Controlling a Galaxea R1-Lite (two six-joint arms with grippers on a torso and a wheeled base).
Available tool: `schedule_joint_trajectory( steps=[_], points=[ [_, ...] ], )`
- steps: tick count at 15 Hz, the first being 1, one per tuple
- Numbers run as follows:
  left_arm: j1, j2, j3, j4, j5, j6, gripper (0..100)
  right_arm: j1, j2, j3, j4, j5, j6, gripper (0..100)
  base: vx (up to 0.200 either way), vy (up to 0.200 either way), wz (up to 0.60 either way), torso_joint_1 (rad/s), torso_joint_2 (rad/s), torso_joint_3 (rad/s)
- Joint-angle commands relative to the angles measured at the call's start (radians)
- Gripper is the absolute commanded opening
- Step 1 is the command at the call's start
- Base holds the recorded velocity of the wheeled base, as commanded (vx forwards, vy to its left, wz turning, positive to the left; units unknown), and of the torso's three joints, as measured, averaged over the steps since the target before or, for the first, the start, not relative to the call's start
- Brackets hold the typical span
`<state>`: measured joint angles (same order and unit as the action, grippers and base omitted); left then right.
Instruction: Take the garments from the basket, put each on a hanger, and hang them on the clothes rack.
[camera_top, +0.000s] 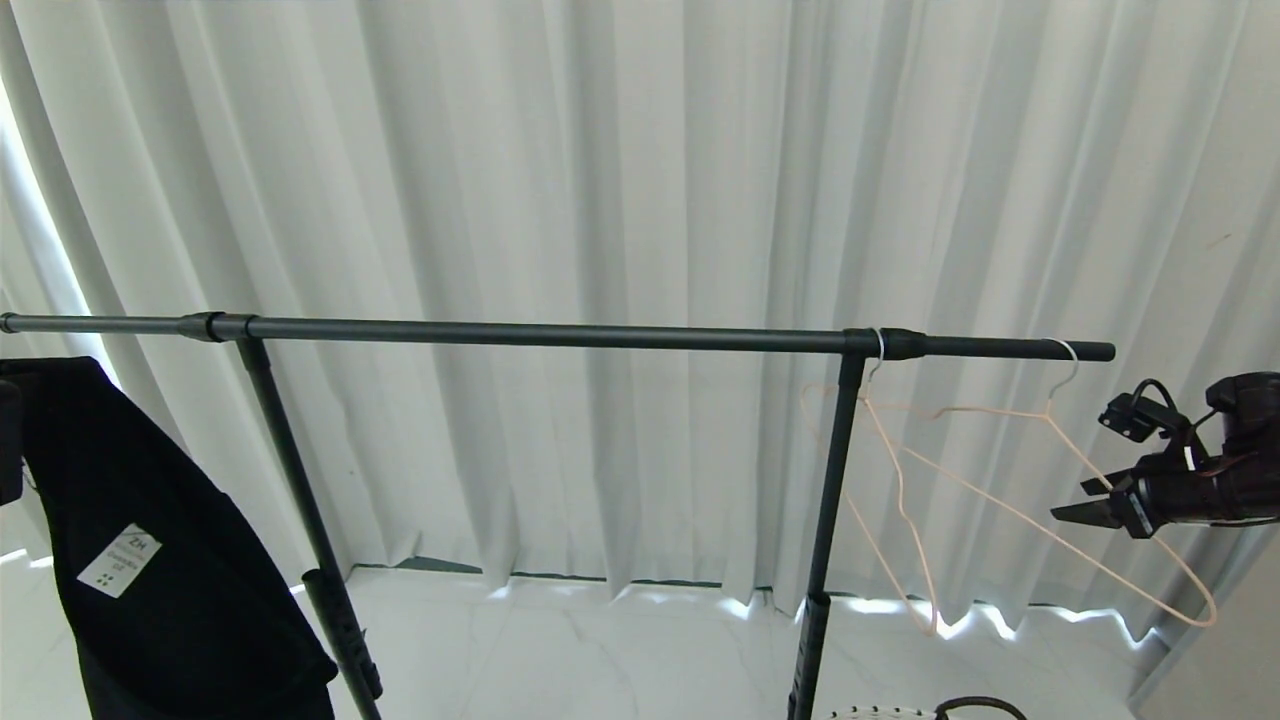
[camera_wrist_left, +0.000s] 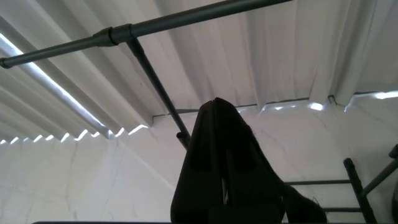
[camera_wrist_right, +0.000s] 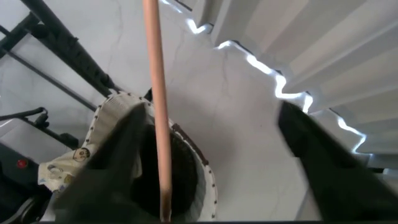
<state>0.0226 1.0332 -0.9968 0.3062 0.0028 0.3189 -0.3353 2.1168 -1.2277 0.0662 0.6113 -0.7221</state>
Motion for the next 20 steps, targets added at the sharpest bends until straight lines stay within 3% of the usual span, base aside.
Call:
schedule_joint_trajectory(
  steps=[1, 7, 11, 16, 20],
  points=[
    [0.0, -0.004, -0.002, 0.001, 0.0, 0.0, 0, -0.001, 0.008, -0.006, -0.002, -0.001, 0.001, 0, 0.0, 0.0, 0.0, 0.0, 0.0, 0.0],
    [0.002, -0.007, -0.006, 0.001, 0.0, 0.0, 0, -0.004, -0.011, -0.01, -0.008, 0.002, 0.03, 0, 0.0, 0.0, 0.0, 0.0, 0.0, 0.0],
    [0.002, -0.007, -0.006, 0.001, 0.0, 0.0, 0, -0.011, -0.078, 0.002, -0.008, 0.044, 0.069, 0, 0.0, 0.0, 0.0, 0.0, 0.0, 0.0],
    [0.002, -0.007, -0.005, -0.001, 0.0, 0.0, 0, -0.022, -0.209, 0.128, -0.042, 0.068, 0.122, 0, 0.0, 0.0, 0.0, 0.0, 0.0, 0.0],
    [0.008, -0.008, 0.003, -0.025, 0.0, -0.001, 0, -0.021, -0.284, 0.206, -0.128, 0.067, 0.276, 0, 0.0, 0.0, 0.0, 0.0, 0.0, 0.0]
  ],
)
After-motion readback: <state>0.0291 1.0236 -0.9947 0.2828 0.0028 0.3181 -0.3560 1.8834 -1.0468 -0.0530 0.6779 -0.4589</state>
